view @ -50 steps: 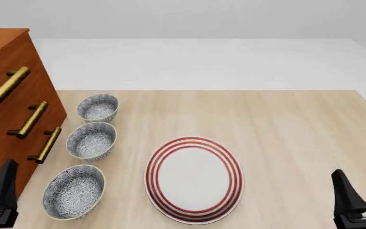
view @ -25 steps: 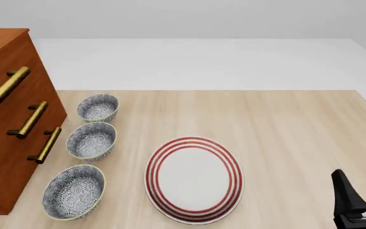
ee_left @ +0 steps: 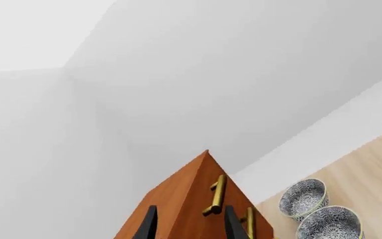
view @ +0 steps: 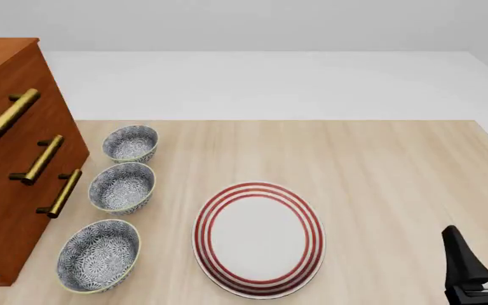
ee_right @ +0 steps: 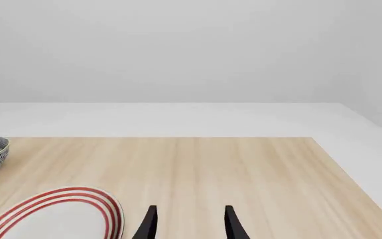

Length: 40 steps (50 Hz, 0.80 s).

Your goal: Open the top drawer of the cabinet.

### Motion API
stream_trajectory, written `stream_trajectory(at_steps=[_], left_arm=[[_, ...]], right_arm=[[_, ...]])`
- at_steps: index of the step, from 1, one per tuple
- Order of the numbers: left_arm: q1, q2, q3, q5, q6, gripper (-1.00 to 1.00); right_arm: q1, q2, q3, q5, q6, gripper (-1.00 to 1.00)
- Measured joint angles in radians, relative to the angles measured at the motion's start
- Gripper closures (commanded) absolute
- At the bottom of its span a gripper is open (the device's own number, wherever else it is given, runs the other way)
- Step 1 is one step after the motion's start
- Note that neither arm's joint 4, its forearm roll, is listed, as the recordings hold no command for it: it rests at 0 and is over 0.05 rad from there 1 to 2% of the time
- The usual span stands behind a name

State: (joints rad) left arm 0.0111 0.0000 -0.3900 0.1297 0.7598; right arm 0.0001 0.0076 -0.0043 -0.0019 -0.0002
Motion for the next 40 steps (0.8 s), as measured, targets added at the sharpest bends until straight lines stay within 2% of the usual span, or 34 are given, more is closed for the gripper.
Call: stream_trajectory(at_steps=[16,40], left_arm=[[-0.013,0.000,0.063,-0.031,0.155,-1.00],[-0.002,0.012,0.154,-0.091,0.278,-1.00]], right_arm=[[0.000,0.000,0.000,0.000,0.000,-1.00],[0.000,0.000,0.000,0.000,0.000,-1.00]])
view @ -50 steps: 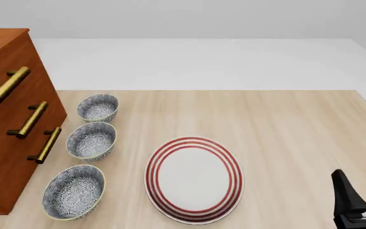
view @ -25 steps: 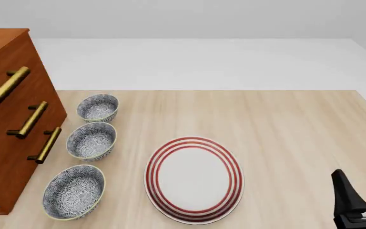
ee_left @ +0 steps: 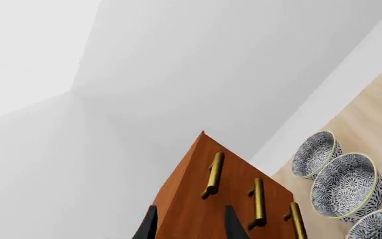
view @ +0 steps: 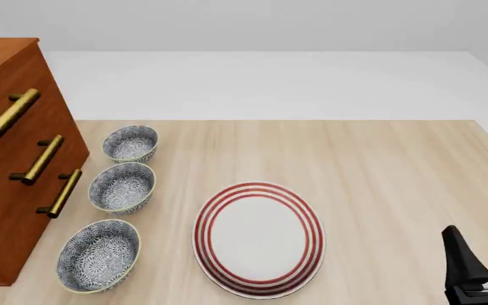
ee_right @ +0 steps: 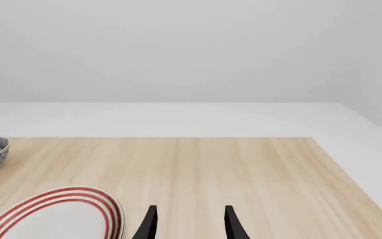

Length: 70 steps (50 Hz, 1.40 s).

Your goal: Open the top drawer of the cabinet.

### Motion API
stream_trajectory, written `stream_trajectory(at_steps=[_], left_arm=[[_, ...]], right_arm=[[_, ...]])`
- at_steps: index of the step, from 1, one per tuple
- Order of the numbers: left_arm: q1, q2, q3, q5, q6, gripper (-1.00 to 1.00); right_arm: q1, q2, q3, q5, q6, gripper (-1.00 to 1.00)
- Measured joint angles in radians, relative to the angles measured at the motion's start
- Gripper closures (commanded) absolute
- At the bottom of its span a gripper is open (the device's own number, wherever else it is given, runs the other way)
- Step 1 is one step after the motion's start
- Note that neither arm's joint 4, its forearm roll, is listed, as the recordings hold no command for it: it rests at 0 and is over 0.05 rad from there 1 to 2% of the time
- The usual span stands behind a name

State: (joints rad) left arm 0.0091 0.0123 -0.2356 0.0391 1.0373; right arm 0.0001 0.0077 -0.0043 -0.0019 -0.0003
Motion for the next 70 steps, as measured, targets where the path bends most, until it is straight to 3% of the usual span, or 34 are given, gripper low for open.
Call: stream_trajectory(at_steps=[20,54,70], left_arm=[[0.016,0.113,0.057,-0.152,0.056,-1.00],[0.057,0.406,0.088,-0.445,0.122,-1.00],[0.079,0.513,0.085,-0.533,0.142,-1.00]], right_arm=[[0.000,0.000,0.000,0.000,0.000,-1.00],[0.000,0.000,0.000,0.000,0.000,-1.00],[0.000,0.000,0.000,0.000,0.000,-1.00]])
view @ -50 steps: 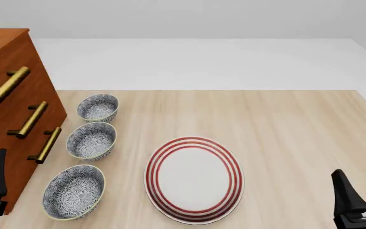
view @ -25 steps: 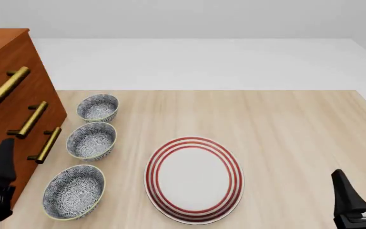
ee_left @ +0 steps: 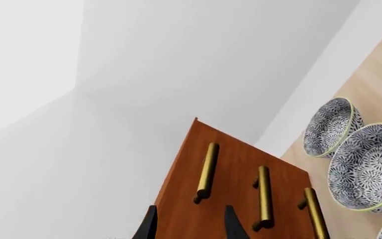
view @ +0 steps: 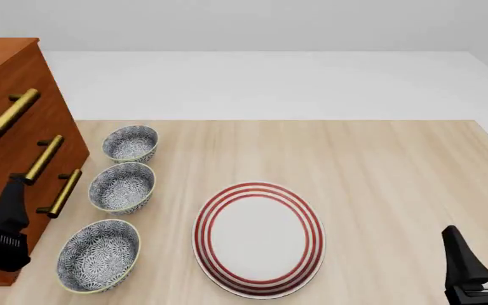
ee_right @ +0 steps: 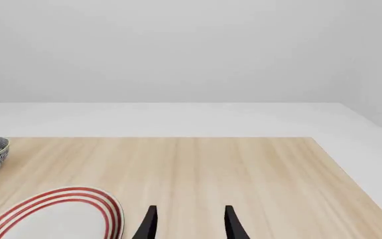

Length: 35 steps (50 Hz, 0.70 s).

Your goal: Open the top drawer of the cabinet.

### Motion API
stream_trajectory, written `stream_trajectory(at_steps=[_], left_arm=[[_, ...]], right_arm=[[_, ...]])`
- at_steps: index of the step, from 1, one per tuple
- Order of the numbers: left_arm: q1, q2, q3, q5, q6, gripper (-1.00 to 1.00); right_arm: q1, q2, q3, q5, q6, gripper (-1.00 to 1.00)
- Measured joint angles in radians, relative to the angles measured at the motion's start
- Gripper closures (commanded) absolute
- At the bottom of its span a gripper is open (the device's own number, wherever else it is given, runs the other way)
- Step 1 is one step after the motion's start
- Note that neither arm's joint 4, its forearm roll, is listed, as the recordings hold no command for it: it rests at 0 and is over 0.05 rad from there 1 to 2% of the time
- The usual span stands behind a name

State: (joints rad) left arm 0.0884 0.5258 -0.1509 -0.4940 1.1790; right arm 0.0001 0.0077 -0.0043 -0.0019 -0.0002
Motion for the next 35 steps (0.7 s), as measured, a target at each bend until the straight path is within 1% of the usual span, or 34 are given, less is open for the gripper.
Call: stream_trajectory(at_steps=[16,35], left_arm=[[0.014,0.102,-0.010,-0.082,0.016,-1.00],[0.030,0.193,-0.035,-0.143,0.029,-1.00]], right_arm=[[0.000,0.000,0.000,0.000,0.000,-1.00],[0.000,0.000,0.000,0.000,0.000,-1.00]])
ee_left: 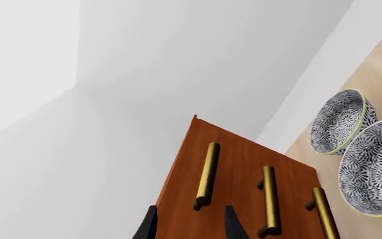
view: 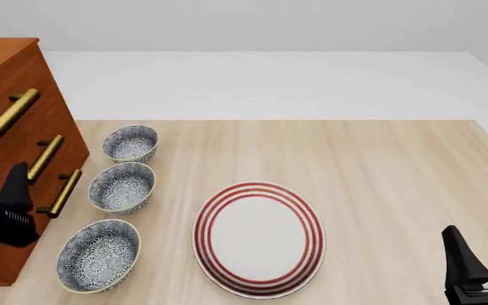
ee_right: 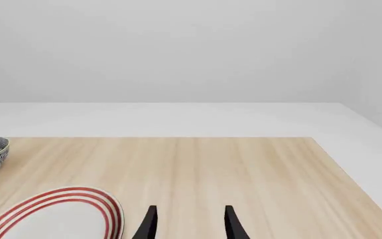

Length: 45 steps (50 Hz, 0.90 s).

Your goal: Open the top drawer of the cabinet.

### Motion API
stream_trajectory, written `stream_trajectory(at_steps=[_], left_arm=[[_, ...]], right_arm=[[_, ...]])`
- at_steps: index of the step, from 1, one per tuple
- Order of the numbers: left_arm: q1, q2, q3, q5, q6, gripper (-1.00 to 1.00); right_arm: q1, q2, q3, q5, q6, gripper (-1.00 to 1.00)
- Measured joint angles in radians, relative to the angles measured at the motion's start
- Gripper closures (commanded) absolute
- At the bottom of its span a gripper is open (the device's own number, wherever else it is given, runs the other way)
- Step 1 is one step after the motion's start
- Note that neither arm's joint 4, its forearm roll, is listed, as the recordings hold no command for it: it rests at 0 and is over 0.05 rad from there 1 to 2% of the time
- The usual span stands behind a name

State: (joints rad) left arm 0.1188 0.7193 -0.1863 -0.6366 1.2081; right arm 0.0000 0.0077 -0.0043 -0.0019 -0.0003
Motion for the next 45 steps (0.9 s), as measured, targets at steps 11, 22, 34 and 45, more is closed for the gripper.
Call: stream_trajectory(at_steps=[11,22,34,45], left_arm=[[0.008,0.054,-0.017,-0.032,0.005,-1.00],[0.020,0.110,-0.035,-0.063,0.013,-1.00],[0.030,0.173,-0.056,-0.098,0.026,-1.00],[0.038,0.221,-0.085,-0.117,0.032,-1.00]], right_arm=[[0.000,0.000,0.000,0.000,0.000,-1.00],[0.000,0.000,0.000,0.000,0.000,-1.00],[0.000,0.000,0.000,0.000,0.000,-1.00],[0.000,0.000,0.000,0.000,0.000,-1.00]])
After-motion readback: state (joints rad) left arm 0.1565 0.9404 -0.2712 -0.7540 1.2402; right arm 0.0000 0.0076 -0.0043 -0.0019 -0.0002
